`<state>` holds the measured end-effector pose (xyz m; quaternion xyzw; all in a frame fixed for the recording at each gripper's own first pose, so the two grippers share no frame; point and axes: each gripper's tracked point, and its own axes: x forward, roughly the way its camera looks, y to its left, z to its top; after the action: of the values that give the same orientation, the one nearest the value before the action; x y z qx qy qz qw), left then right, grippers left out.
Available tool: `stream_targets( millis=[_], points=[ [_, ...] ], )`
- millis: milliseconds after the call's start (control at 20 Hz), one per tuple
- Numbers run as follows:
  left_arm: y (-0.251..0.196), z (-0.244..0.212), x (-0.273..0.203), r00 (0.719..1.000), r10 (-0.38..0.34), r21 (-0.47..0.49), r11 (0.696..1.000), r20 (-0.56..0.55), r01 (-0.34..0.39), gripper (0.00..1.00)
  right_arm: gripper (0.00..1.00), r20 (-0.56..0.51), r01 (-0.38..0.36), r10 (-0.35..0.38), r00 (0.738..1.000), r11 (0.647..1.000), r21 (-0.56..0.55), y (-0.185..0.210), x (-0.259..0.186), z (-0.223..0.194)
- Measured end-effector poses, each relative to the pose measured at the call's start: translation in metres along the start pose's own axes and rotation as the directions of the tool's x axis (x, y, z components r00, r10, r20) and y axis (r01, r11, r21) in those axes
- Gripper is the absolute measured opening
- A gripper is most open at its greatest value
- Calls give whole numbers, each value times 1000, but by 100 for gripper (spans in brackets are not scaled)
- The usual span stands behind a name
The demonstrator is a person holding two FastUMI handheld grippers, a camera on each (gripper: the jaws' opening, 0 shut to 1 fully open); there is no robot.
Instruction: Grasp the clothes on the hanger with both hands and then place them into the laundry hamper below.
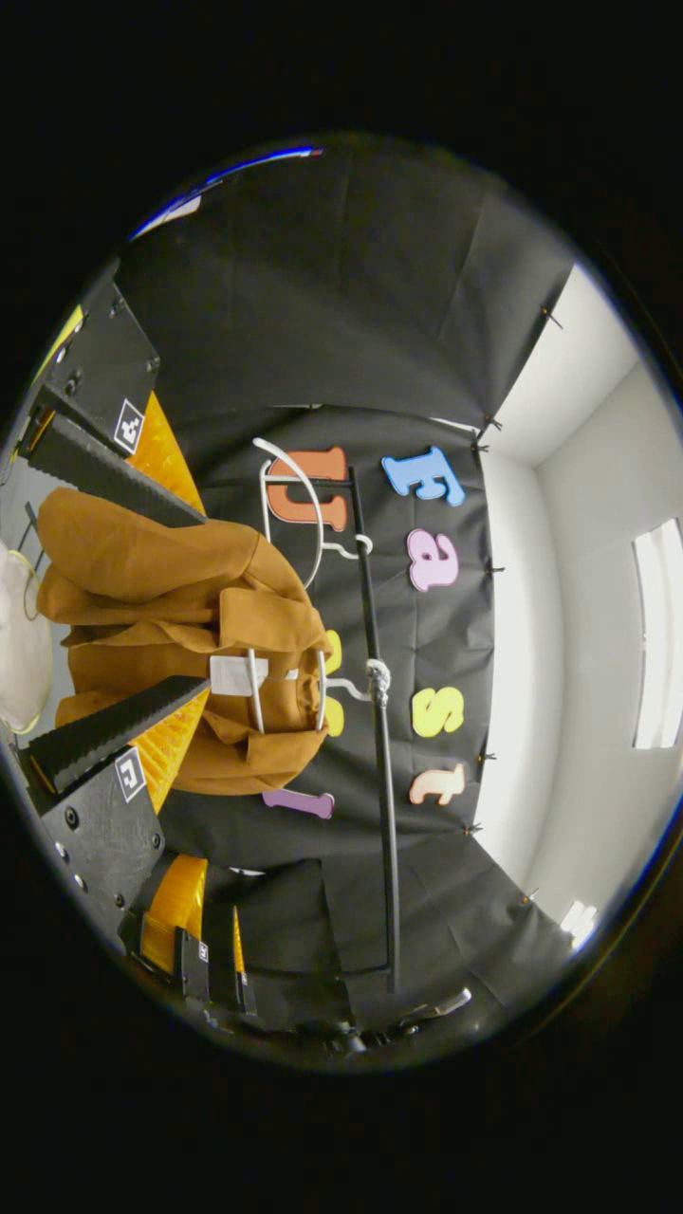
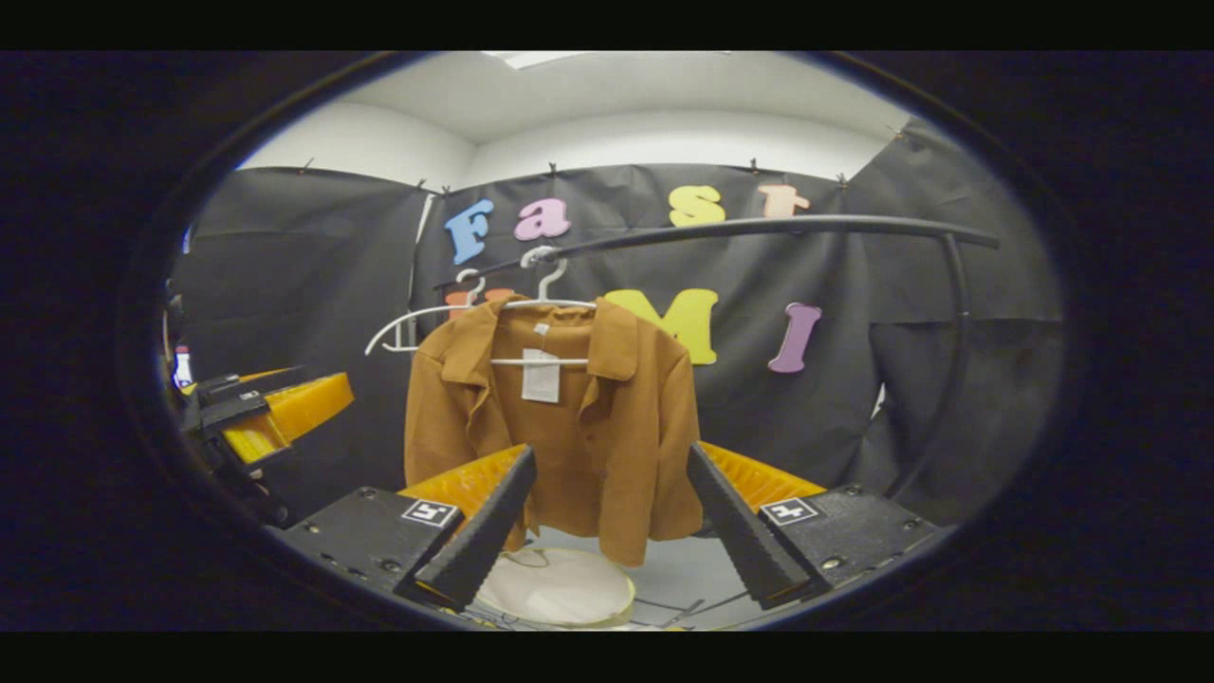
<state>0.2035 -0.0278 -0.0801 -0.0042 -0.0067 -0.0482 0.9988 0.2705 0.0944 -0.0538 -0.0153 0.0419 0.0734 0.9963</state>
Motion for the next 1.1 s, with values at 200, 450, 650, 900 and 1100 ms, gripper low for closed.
stream_targets(
  millis=[200, 450, 650, 900, 1100],
  points=[
    [-15, -18, 52, 1000, 4, 25, 1000, -19, -4, 100, 100, -22, -30, 31, 999, 999, 26, -11, 72, -3],
    [-28, -34, 113, 998, 33, 1, 999, -51, -33, 97, 100, -49, -70, 74, 996, 995, 69, -21, 158, 1],
    [-20, -38, 145, 995, 84, -18, 996, -49, -85, 100, 99, -19, -96, 97, 995, 994, 54, -17, 202, 16],
    [1, -47, 164, 985, 156, -9, 988, -67, -157, 100, 99, -15, -103, 104, 994, 994, 42, -16, 240, 24],
    [7, -50, 170, 980, 185, -11, 982, -67, -187, 95, 83, -21, -118, 119, 993, 992, 37, -22, 249, 22]
  ],
)
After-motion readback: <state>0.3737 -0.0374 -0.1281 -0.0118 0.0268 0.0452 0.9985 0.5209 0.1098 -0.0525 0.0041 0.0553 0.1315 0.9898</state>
